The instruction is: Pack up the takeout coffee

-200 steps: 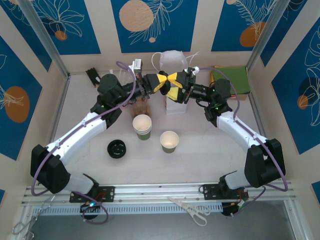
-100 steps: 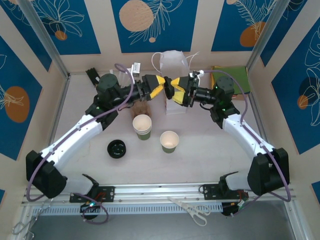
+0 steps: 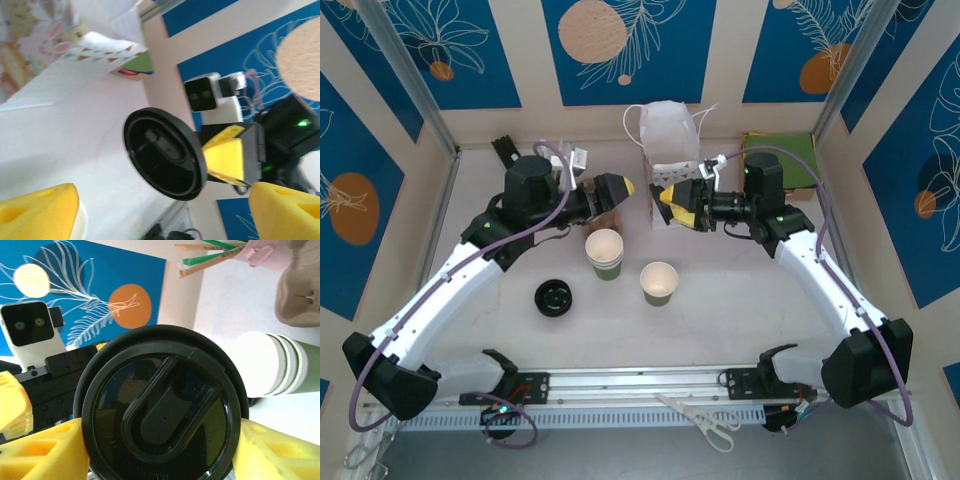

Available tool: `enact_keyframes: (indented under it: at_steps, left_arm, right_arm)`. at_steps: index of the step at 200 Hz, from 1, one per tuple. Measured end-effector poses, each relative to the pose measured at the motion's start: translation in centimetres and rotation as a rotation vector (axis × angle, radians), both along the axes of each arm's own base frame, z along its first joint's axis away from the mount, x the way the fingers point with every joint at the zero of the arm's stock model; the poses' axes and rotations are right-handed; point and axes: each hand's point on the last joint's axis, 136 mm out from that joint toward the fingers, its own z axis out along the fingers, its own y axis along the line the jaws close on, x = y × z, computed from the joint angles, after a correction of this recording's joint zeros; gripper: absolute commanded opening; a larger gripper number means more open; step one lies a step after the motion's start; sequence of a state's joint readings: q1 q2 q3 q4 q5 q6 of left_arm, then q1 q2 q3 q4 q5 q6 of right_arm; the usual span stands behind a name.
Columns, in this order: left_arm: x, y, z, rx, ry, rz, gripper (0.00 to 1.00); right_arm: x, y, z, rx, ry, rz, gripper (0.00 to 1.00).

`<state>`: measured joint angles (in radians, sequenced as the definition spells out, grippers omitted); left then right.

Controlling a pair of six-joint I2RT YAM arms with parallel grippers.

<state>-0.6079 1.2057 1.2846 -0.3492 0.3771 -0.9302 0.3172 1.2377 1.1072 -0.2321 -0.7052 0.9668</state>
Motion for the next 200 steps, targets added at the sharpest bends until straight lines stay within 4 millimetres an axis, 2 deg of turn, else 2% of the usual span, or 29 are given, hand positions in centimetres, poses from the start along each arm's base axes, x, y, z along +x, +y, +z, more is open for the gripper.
enact_keyframes:
  at_steps: [13,80,128,200]
  left_arm:
    - [-0.3,0.4,-1.0,0.05,0.01,0.014,1.0]
    - [-2.7,1.4,-4.5,0.257,0.028,0.038,1.0]
    - [-3.6,3.0,-4.8,0.331,0.003,0.072,1.0]
    - [-4.5,5.1,-4.1,0.346,-0.026,0.119,1.0]
  right_arm:
    - [-0.5,0.3,-0.6,-0.05,-0.022,0.01,0.66]
    - [-4.5,1.8,-5.1,-0.368,-0.166,0.1,0.66]
    - [-6.3,2.3,-8.1,-0.583,-0.284,0.164,0.63]
    - [-7.0,2.3,-12.0,-0.83,-0.421,0.214,0.64]
